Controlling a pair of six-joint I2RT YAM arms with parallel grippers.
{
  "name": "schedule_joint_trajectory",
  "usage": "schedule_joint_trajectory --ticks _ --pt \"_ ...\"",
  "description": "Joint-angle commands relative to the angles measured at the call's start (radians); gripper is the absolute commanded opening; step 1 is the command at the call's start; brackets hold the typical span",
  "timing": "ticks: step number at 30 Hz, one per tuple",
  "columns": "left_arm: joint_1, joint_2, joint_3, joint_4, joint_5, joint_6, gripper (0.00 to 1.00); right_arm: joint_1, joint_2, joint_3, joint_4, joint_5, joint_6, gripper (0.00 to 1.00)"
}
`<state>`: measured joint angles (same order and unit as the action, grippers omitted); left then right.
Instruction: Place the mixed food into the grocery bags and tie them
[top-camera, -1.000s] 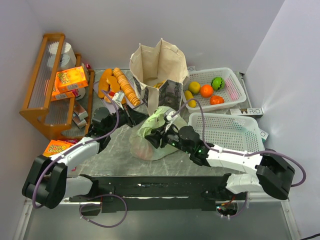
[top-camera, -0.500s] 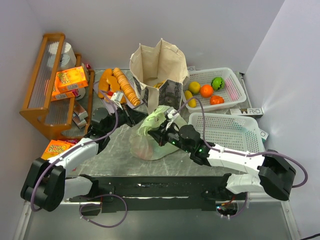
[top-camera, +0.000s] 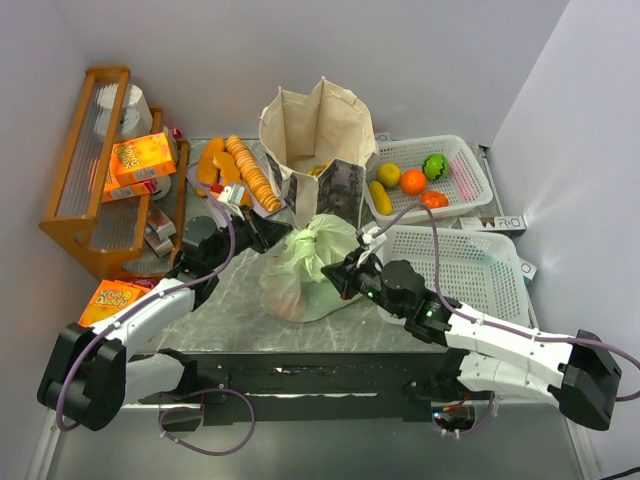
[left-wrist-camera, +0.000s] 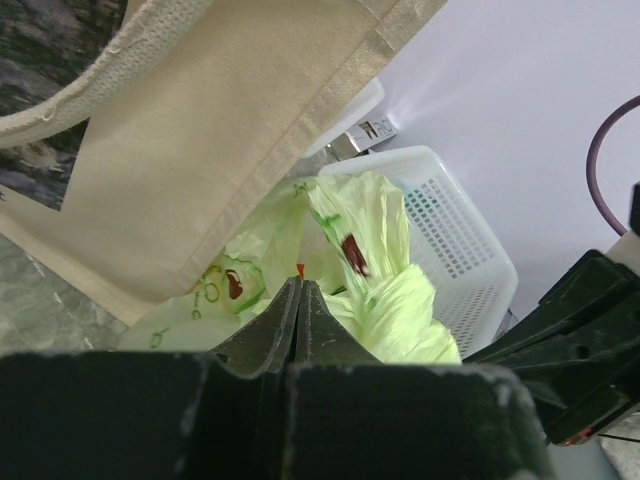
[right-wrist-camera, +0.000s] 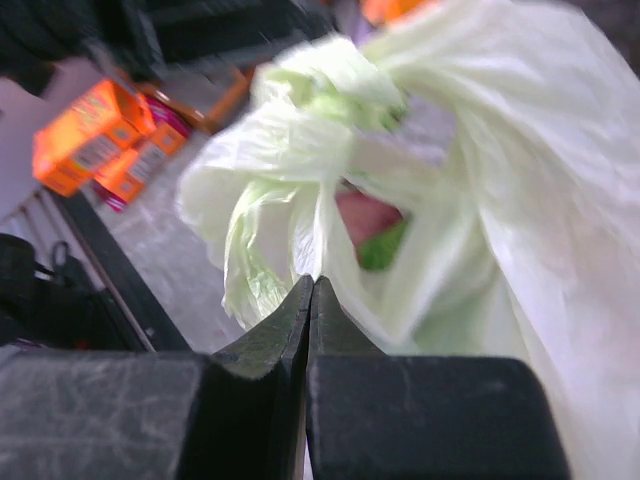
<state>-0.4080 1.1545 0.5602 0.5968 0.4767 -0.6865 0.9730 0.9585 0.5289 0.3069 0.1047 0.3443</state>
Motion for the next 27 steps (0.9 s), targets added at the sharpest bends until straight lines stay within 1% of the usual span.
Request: schedule_joint_trajectory --ticks 1,8,9,10,12,13,14,15,17,23,27 --pt "0.000 -0.025 0.004 0.000 -0.053 0.051 0.01 0.007 -0.029 -0.036 -0.126 0.067 0.035 0.00" --pt "-0.003 -0.032 -0.003 -0.012 -0.064 0.059 0.01 0.007 -0.047 -0.060 -0.179 0.136 0.058 0.00" --pt "-0.003 -0.035 0.003 -0.052 -0.100 0.067 0.01 0.007 -0.043 -0.049 -0.201 0.154 0.065 0.00" --pt "-0.003 -0.038 0.006 -0.072 -0.128 0.073 0.01 0.007 -0.044 -0.043 -0.257 0.173 0.074 0.00" --pt "-0.003 -0.055 0.004 -0.100 -0.189 0.085 0.01 0.009 -0.043 -0.030 -0.299 0.228 0.094 0.00" --pt "-0.002 -0.061 0.001 -0.117 -0.214 0.081 0.01 0.007 -0.041 -0.029 -0.305 0.248 0.104 0.00" --pt "-0.002 -0.071 -0.005 -0.123 -0.242 0.067 0.01 0.007 -0.041 -0.026 -0.359 0.274 0.126 0.00" --pt "-0.002 -0.076 -0.014 -0.127 -0.291 0.052 0.01 0.009 -0.038 -0.027 -0.368 0.302 0.130 0.00" --pt "-0.003 -0.082 -0.022 -0.144 -0.323 0.038 0.01 0.009 -0.032 -0.021 -0.411 0.335 0.166 0.00" --pt "0.008 -0.076 -0.042 -0.199 -0.397 -0.007 0.01 0.012 -0.004 -0.018 -0.454 0.374 0.220 0.00" --pt "0.035 -0.093 -0.069 -0.224 -0.429 -0.028 0.01 0.009 -0.042 -0.053 -0.462 0.392 0.252 0.00"
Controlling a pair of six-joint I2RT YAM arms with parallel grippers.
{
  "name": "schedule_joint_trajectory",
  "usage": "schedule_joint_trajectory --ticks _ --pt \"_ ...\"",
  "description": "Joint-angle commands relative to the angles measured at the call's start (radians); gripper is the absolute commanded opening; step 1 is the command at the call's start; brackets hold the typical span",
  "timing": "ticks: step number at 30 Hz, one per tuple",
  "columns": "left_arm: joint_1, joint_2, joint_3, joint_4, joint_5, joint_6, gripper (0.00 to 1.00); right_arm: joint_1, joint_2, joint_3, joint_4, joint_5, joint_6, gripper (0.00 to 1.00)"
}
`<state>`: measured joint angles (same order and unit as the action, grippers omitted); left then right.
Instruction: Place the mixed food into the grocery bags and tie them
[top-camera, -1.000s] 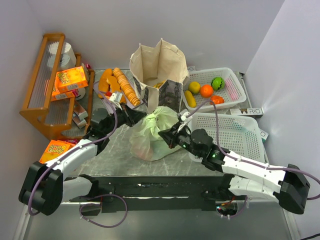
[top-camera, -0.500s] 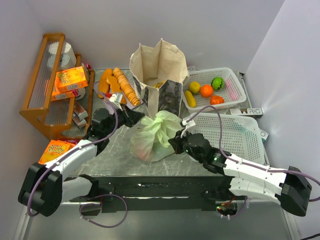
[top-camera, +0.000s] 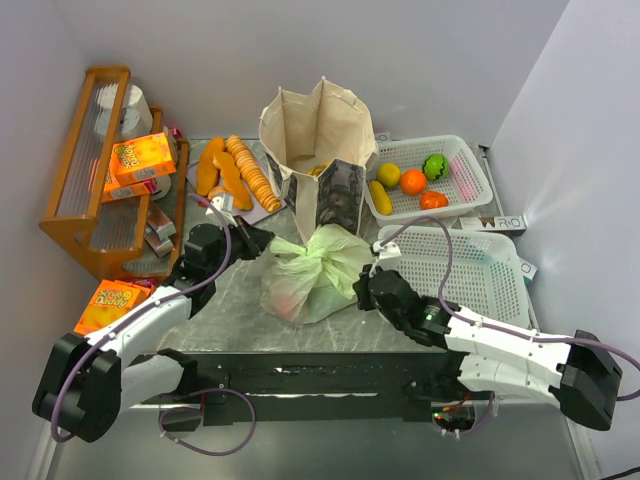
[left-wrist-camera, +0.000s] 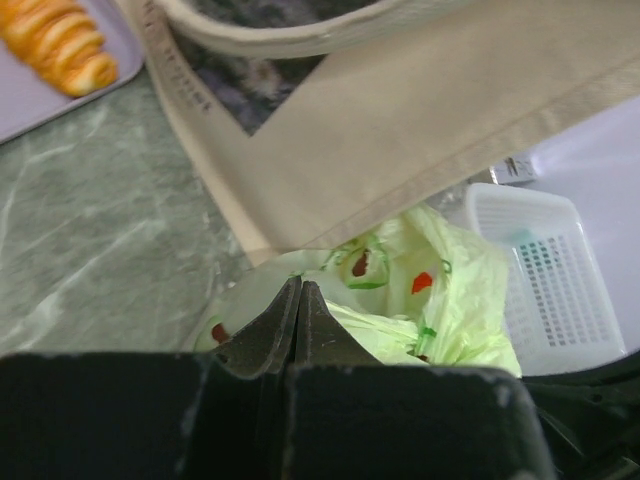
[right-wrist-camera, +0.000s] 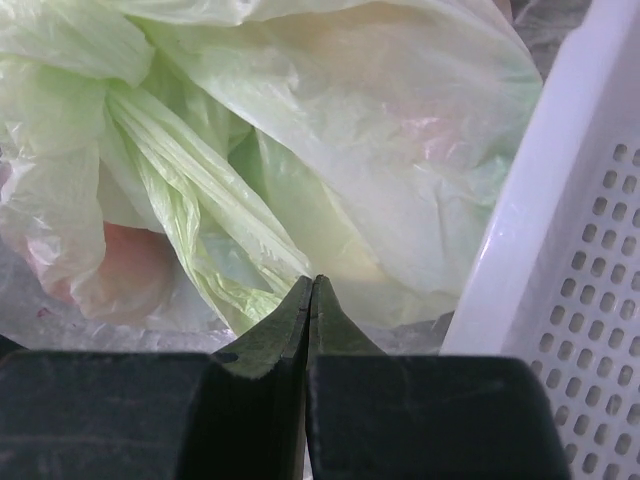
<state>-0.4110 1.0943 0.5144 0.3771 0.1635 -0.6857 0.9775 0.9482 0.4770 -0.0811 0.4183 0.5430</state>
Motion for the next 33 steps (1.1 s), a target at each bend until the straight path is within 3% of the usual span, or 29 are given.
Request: schedule_joint_trajectory --ticks 1,6,8,9,11,14,20,23,33 --pt "0.041 -0.036 -0.027 -0.001 -0.110 -0.029 0.01 0.004 -0.040 -0.006 -0.050 0.071 0.048 0.00" --pt "0.043 -0.031 -0.060 0.153 0.100 -0.020 0.01 0.003 -0.098 -0.034 0.121 -0.126 -0.084 0.00" --pt "0.043 -0.010 -0.053 0.170 0.157 -0.012 0.01 0.004 -0.118 -0.025 0.133 -0.177 -0.087 0.15" --pt "0.043 -0.007 -0.054 0.175 0.194 -0.014 0.01 0.004 -0.135 -0.014 0.121 -0.193 -0.080 0.35" --pt "0.041 -0.010 -0.059 0.186 0.221 -0.008 0.01 0.001 -0.169 -0.003 0.098 -0.217 -0.061 0.55" --pt "0.041 -0.037 -0.068 0.174 0.229 0.003 0.01 0.003 -0.203 -0.006 0.089 -0.242 -0.043 0.66" --pt "0.041 -0.066 -0.065 0.141 0.237 0.020 0.01 -0.072 -0.149 -0.017 0.061 -0.324 -0.006 0.75" --pt "0.041 -0.070 -0.054 0.126 0.237 0.029 0.01 -0.123 -0.117 -0.020 0.072 -0.369 -0.050 0.85" --pt "0.040 -0.060 -0.040 0.128 0.249 0.025 0.01 -0.154 0.020 0.009 0.178 -0.452 -0.178 0.86"
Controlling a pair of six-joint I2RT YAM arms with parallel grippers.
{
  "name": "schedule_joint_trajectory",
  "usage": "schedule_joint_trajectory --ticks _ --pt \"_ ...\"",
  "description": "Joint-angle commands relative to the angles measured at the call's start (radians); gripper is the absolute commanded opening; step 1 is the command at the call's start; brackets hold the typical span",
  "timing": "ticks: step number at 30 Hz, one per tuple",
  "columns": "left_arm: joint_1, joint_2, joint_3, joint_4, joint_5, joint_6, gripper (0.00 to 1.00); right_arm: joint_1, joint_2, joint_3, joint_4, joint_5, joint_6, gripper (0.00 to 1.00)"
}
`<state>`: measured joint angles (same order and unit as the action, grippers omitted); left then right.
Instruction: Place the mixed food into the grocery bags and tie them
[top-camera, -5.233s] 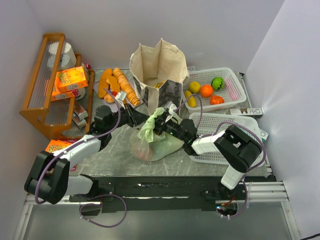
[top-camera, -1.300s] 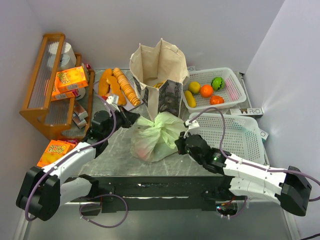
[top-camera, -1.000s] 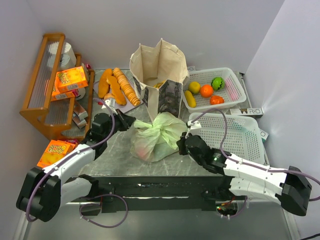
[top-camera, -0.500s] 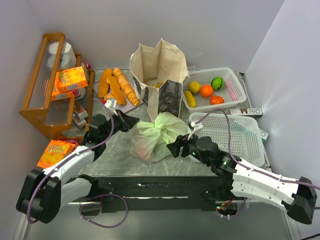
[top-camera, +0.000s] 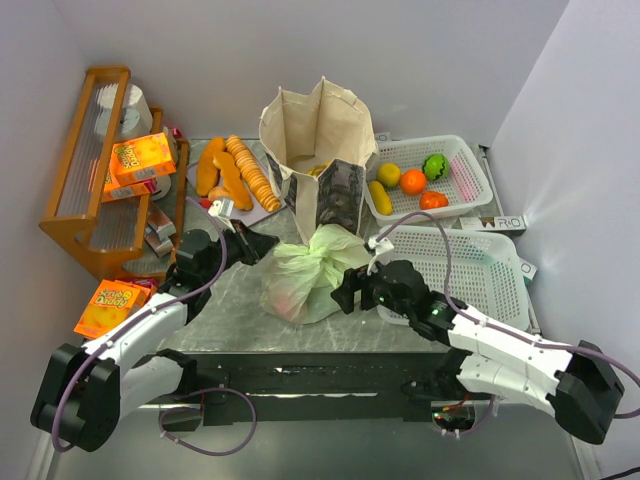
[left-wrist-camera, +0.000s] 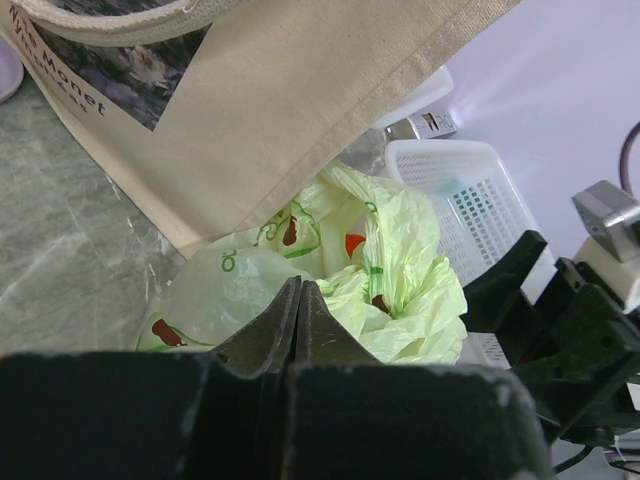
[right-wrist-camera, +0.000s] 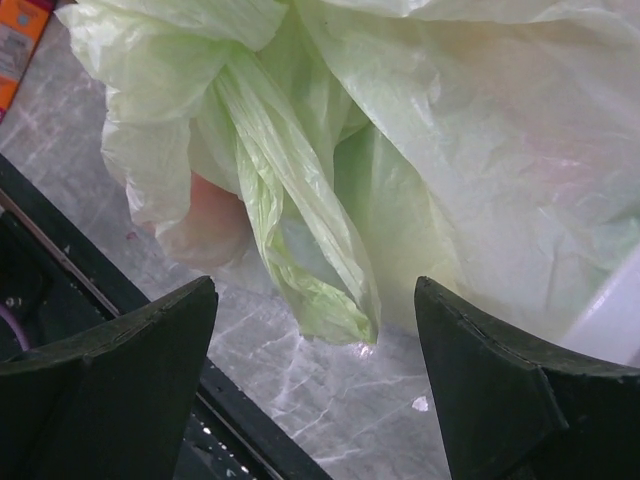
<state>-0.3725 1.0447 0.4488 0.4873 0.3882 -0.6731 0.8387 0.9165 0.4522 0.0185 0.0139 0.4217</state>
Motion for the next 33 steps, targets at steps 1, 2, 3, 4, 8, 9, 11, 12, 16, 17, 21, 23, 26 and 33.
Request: schedule_joint_trajectory --ticks 1,2,3,4,8,9,11,12,16,17,21,23,26,33 --pt "0.001 -0.006 0.028 0.016 0.029 0.012 0.01 -0.016 0.065 0.036 0.084 -0.048 -0.069 0.85" --pt "0.001 -0.003 0.031 0.016 0.032 0.013 0.01 -0.016 0.083 0.033 0.109 -0.054 -0.078 0.82" --pt "0.001 0.000 0.033 0.014 0.037 0.014 0.01 -0.016 0.091 0.034 0.119 -0.058 -0.083 0.80" --pt "0.001 0.005 0.034 0.017 0.038 0.014 0.01 -0.016 0.097 0.036 0.127 -0.058 -0.089 0.74" --pt "0.001 0.011 0.033 0.027 0.060 0.003 0.01 -0.018 0.137 0.059 0.135 -0.040 -0.098 0.34" --pt "0.001 0.008 0.037 0.017 0.064 0.001 0.05 -0.018 0.142 0.065 0.123 -0.035 -0.098 0.21" --pt "0.003 -0.008 0.076 -0.095 0.019 -0.009 0.48 -0.020 0.147 0.069 0.112 -0.028 -0.097 0.08" --pt "0.003 -0.018 0.093 -0.136 -0.012 -0.020 0.64 -0.020 0.148 0.069 0.104 -0.026 -0.097 0.07" --pt "0.003 -0.101 0.129 -0.233 -0.069 -0.014 0.96 -0.026 0.121 0.048 0.103 -0.022 -0.089 0.02" --pt "0.003 -0.104 0.130 -0.246 -0.063 -0.010 0.96 -0.027 0.117 0.046 0.103 -0.022 -0.089 0.01" --pt "0.004 -0.013 0.111 -0.187 0.041 -0.017 0.97 -0.029 0.113 0.045 0.107 -0.037 -0.084 0.00" --pt "0.004 0.040 0.123 -0.173 0.076 -0.022 0.99 -0.029 0.108 0.043 0.115 -0.043 -0.081 0.00" --pt "0.004 0.121 0.133 -0.129 0.090 -0.036 0.97 -0.029 0.097 0.040 0.118 -0.046 -0.078 0.00" --pt "0.004 0.202 0.120 0.069 0.161 -0.126 0.98 -0.027 0.091 0.032 0.129 -0.058 -0.072 0.00"
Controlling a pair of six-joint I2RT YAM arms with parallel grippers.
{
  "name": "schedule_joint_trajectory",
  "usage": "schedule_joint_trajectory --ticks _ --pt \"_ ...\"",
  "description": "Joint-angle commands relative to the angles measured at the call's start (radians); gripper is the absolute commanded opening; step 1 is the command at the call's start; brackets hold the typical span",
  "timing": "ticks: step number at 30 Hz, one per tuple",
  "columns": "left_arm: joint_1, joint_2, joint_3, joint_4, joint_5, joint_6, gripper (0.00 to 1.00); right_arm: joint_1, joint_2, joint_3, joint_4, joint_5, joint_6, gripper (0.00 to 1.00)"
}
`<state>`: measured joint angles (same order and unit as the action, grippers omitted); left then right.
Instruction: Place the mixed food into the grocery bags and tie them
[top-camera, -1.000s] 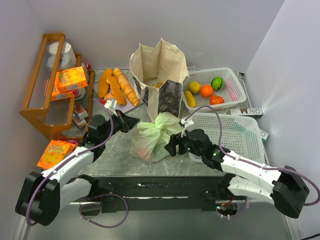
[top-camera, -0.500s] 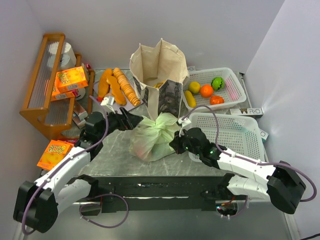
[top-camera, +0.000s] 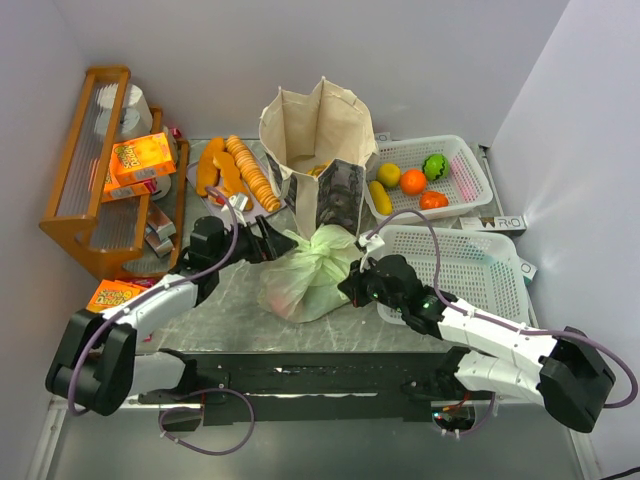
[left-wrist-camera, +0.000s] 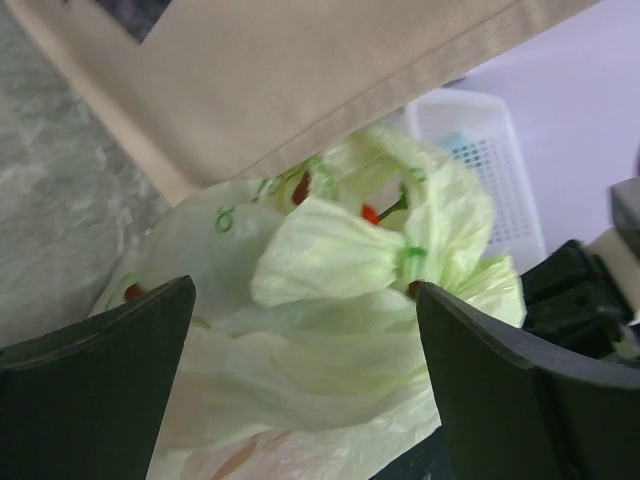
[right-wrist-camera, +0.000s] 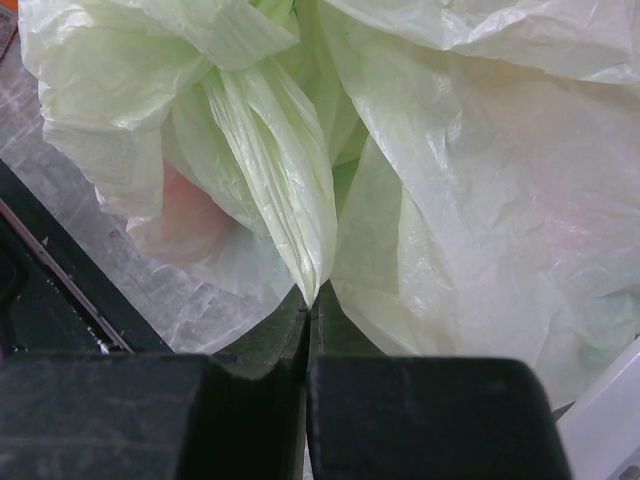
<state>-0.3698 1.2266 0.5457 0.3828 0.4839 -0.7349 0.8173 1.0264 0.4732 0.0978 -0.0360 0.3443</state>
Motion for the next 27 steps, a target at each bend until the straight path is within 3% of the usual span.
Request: schedule_joint_trajectory --ticks 1,5,14,17,18,19,23,27 --pt "0.002 0.027 0.020 0.218 0.070 -0.073 0.98 -0.007 -0.017 0.012 0.051 -0.011 0.004 0.00" --pt "0.002 0.091 0.014 0.281 0.093 -0.110 0.93 -0.007 -0.012 0.012 0.059 -0.019 0.009 0.00" --pt "-0.004 0.188 0.005 0.458 0.163 -0.205 0.69 -0.007 -0.032 0.005 0.051 -0.007 0.013 0.00" --pt "-0.014 0.208 0.016 0.491 0.179 -0.216 0.36 -0.007 -0.037 0.008 0.039 -0.002 0.013 0.00" --pt "-0.017 0.212 0.016 0.505 0.186 -0.222 0.14 -0.007 -0.041 0.010 0.033 0.001 0.015 0.00" --pt "-0.018 0.221 0.013 0.522 0.196 -0.230 0.05 -0.007 -0.049 0.015 0.007 0.007 0.016 0.00" --pt "-0.009 0.171 -0.023 0.518 0.159 -0.215 0.01 -0.007 -0.130 0.092 -0.159 0.076 0.013 0.00" --pt "0.000 0.056 -0.001 0.290 0.035 -0.089 0.01 -0.006 -0.229 0.145 -0.285 0.125 -0.005 0.03"
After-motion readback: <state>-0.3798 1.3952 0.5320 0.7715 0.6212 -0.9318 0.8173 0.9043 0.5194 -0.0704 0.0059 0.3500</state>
